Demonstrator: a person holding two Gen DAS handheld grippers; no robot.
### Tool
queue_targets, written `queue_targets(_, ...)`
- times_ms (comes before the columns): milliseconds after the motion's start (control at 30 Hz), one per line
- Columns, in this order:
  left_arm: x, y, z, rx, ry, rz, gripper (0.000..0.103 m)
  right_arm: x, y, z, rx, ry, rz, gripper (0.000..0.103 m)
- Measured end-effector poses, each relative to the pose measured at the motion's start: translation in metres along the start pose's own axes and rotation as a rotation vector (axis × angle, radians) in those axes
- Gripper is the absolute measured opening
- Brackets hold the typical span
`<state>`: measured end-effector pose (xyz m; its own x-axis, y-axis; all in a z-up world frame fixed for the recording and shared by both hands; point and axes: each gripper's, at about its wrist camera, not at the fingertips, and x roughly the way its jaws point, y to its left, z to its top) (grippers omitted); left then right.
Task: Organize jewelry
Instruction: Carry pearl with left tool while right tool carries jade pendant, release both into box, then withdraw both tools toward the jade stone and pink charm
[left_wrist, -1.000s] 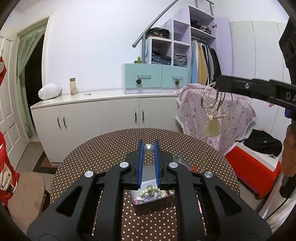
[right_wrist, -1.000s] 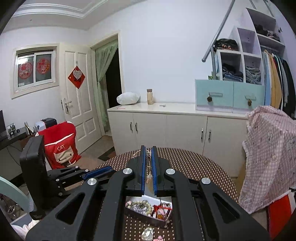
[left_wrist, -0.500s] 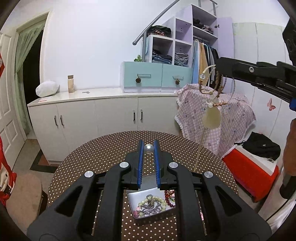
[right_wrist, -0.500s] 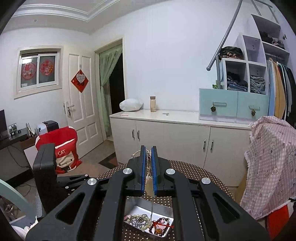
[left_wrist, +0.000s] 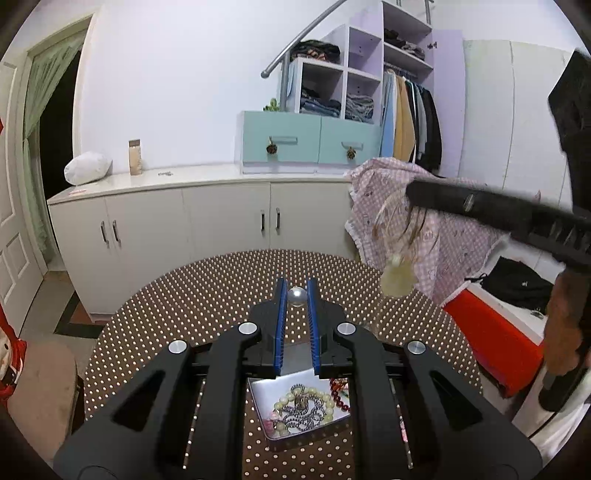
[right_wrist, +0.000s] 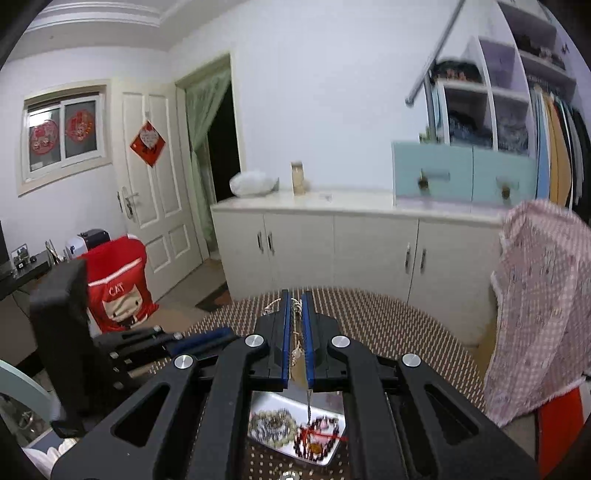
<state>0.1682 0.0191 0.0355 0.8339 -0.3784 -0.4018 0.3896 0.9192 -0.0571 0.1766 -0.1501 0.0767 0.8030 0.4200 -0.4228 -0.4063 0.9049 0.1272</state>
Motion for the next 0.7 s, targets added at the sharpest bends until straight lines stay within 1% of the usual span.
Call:
queue_targets(133, 0.012, 0.001, -0.010, 0.005, 0.036, -0.012, 0.012, 0.029, -0.013, -0.026, 0.062, 0.124, 0.023, 0.005)
queue_targets(200, 0.020, 0.001, -0.013, 0.008, 0.065, -0.018, 0.012, 0.035, -0.017, -0.032, 0.077, 0.156, 0.022, 0.006)
queue_targets(333, 0.031, 0.005, -0.017, 0.005, 0.113, -0.037, 0.012, 0.035, -0.021, -0.037, 0.097, 0.179, 0.034, 0.008)
queue_targets(467, 0.036, 0.010, -0.019, -0.004, 0.135, -0.026, 0.013, 0.027, -0.024, -0.035, 0.101, 0.172, 0.029, 0.008)
queue_targets(500, 0.036, 0.010, -0.019, -0.007, 0.139, -0.024, 0.028, 0.025, -0.024, -0.035, 0.103, 0.171, 0.028, 0.009)
queue_targets(533, 0.035, 0.011, -0.019, -0.009, 0.141, -0.024, 0.062, 0.023, -0.024, -0.035, 0.105, 0.171, 0.030, 0.012)
queue_targets(567, 0.033, 0.012, -0.019, -0.016, 0.130, -0.028, 0.075, 0.023, -0.025, -0.035, 0.106, 0.171, 0.030, 0.021)
queue_targets(600, 0.029, 0.013, -0.020, -0.021, 0.105, -0.031, 0.077, 0.021, -0.025, -0.035, 0.105, 0.169, 0.028, 0.035)
queue_targets(667, 0.023, 0.012, -0.019, -0.011, 0.087, -0.031, 0.077, 0.019, -0.024, -0.037, 0.095, 0.158, 0.021, 0.052)
queue_targets(700, 0.021, 0.011, -0.019, -0.006, 0.081, -0.027, 0.077, 0.017, -0.023, -0.038, 0.088, 0.153, 0.015, 0.054)
